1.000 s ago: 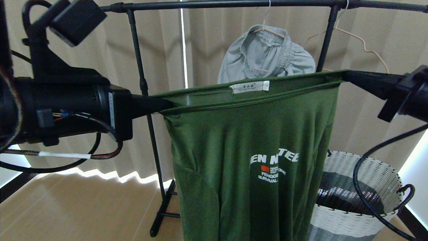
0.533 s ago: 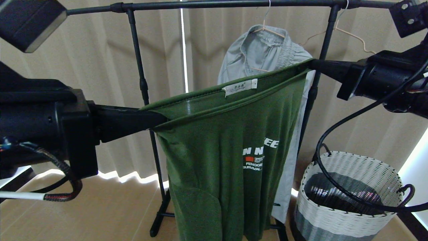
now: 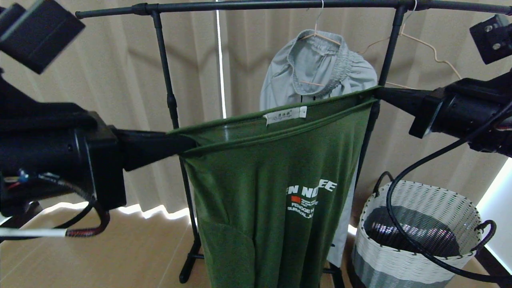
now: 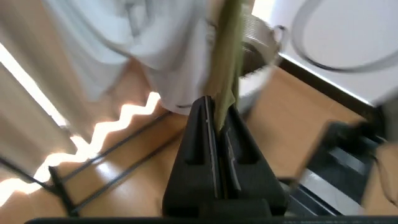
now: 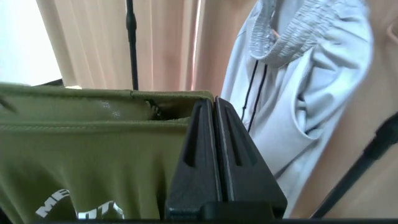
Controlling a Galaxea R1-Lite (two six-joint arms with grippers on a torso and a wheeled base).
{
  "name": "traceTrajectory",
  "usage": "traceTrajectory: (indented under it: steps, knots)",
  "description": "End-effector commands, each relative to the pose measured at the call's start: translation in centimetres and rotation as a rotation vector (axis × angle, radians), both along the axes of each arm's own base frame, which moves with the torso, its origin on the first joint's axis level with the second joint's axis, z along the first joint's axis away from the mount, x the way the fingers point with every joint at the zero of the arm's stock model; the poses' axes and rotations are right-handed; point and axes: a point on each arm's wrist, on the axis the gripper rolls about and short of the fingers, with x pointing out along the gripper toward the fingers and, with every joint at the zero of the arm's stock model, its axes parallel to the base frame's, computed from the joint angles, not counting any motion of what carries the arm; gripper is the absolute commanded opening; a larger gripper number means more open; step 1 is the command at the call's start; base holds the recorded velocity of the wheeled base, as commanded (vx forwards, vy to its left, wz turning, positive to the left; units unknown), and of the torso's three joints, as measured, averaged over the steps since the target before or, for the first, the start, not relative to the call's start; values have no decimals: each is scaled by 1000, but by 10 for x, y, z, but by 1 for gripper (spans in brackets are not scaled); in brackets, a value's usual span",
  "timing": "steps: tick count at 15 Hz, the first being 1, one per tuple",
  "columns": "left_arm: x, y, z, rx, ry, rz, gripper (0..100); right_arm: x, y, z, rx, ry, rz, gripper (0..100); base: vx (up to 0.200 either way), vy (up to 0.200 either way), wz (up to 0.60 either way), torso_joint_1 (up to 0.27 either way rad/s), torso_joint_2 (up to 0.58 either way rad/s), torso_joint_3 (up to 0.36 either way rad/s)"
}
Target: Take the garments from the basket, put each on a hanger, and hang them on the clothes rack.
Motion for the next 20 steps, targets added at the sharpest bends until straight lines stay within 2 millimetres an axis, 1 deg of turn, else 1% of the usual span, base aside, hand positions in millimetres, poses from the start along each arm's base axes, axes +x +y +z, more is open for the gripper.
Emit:
traceTrajectory:
  steps: [1, 2, 4, 6, 8, 11, 14, 18, 20]
  knots:
    - [19, -6, 3, -3, -20, 55, 0, -7, -3, 11, 13, -40, -2, 0, 0, 0, 0, 0, 0, 0]
    - [28, -8, 2, -10, -37, 91, 0, -7, -3, 11, 15, -39, -3, 0, 0, 0, 0, 0, 0, 0]
    - [33, -11, -17, 31, 14, 92, 0, -7, -3, 4, 7, -18, -3, 0, 0, 0, 0, 0, 0, 0]
    - [35, -12, -12, -3, -21, 94, 0, -8, -4, 7, 10, -28, -3, 0, 0, 0, 0, 0, 0, 0]
    - [36, -13, -1, -52, -85, 96, 0, -10, -4, 10, 16, -40, 0, 0, 0, 0, 0, 0, 0, 0]
    - [35, -13, 9, -75, -115, 93, 0, -14, -5, 14, 25, -58, 5, 0, 0, 0, 0, 0, 0, 0]
    - [40, -16, 4, -65, -100, 91, 0, -18, -7, 14, 26, -61, 3, 0, 0, 0, 0, 0, 0, 0]
    - [39, -16, 11, -82, -121, 91, 0, -19, -7, 14, 26, -61, 3, 0, 0, 0, 0, 0, 0, 0]
    - [40, -16, 10, -77, -120, 92, 0, -19, -7, 14, 24, -62, 3, 0, 0, 0, 0, 0, 0, 0]
